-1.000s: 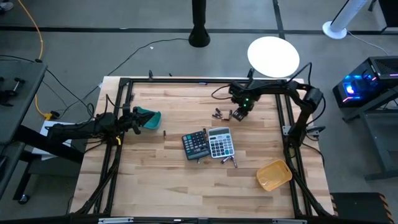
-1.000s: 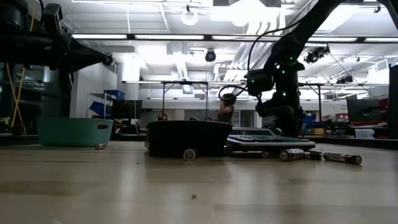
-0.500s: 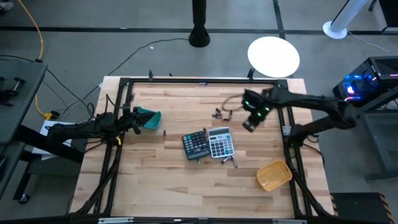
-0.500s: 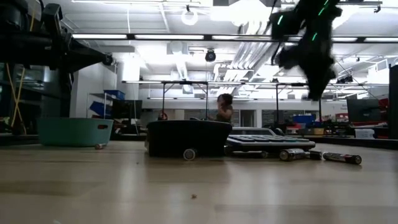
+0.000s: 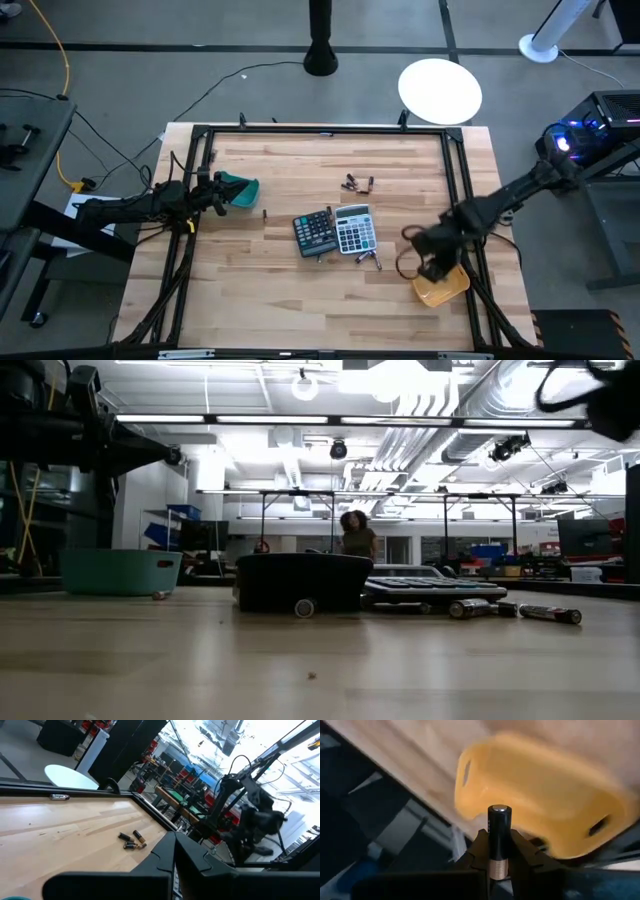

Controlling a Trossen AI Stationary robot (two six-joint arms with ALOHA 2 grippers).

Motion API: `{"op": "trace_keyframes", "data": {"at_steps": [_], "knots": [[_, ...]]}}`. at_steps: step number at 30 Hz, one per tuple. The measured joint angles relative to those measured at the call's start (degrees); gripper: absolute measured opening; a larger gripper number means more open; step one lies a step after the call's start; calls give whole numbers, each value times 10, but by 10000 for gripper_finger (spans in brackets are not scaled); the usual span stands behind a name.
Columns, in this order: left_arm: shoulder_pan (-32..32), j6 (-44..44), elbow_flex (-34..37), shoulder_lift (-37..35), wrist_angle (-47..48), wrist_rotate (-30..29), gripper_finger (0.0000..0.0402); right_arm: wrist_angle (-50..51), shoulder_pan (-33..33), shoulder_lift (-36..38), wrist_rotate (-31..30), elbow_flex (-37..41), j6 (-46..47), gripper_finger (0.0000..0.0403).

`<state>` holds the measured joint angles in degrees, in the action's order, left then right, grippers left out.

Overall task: Sort batteries
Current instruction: Put the black battery into the yellow bin

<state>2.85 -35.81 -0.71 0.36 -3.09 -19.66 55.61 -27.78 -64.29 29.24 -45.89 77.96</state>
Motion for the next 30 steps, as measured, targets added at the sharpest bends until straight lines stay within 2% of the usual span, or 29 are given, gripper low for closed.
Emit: {"op": "trace_keyframes", "data": {"at_steps": [3,6,15,22,30], "knots": [[0,0,0,0,0,0,1,-58,-45,0,8,44,74,23],[0,0,0,0,0,0,1,-70,-64,0,1,89,117,23],[0,0,0,0,0,0,1,-84,-42,0,-45,173,132,23],[0,0,0,0,0,0,1,-80,29,0,-147,176,106,23],[0,0,0,0,0,0,1,-56,174,1,-253,176,5,23]]}}
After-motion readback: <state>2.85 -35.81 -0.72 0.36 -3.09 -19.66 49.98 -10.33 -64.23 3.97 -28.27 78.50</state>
